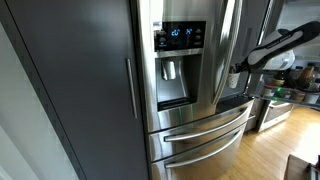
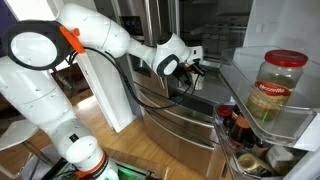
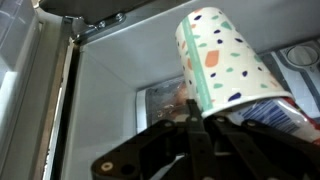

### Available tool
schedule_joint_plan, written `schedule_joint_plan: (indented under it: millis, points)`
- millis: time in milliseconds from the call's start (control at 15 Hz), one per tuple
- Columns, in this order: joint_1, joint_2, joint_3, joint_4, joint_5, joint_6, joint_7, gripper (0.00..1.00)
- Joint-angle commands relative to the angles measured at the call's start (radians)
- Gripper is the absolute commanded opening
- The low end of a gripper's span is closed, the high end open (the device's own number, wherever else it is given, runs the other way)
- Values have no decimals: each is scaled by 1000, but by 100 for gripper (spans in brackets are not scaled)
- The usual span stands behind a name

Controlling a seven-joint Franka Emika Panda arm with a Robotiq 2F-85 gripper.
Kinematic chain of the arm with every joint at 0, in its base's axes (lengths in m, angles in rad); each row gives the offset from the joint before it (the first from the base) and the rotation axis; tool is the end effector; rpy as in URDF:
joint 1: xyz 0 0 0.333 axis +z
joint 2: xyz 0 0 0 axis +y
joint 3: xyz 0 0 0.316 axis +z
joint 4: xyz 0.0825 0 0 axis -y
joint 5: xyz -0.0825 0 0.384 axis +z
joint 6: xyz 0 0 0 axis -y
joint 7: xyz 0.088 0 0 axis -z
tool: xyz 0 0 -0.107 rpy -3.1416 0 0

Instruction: Take the sachet out of the cup

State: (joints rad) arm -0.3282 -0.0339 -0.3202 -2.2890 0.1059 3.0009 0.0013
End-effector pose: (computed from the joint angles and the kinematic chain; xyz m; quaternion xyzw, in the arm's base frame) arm 0.4399 -0.3444 0.4526 0.8662 -0.3423 0.3538 0.0860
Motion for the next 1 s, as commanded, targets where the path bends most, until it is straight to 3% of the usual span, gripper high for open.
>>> schedule_joint_plan:
  millis: [0, 600, 933]
  points:
    - [-14, 105, -12, 64, -26, 46, 62, 1]
    - [-38, 321, 58, 225, 155, 88, 70, 1]
    - [-150, 414, 175, 331, 265, 120, 21, 1]
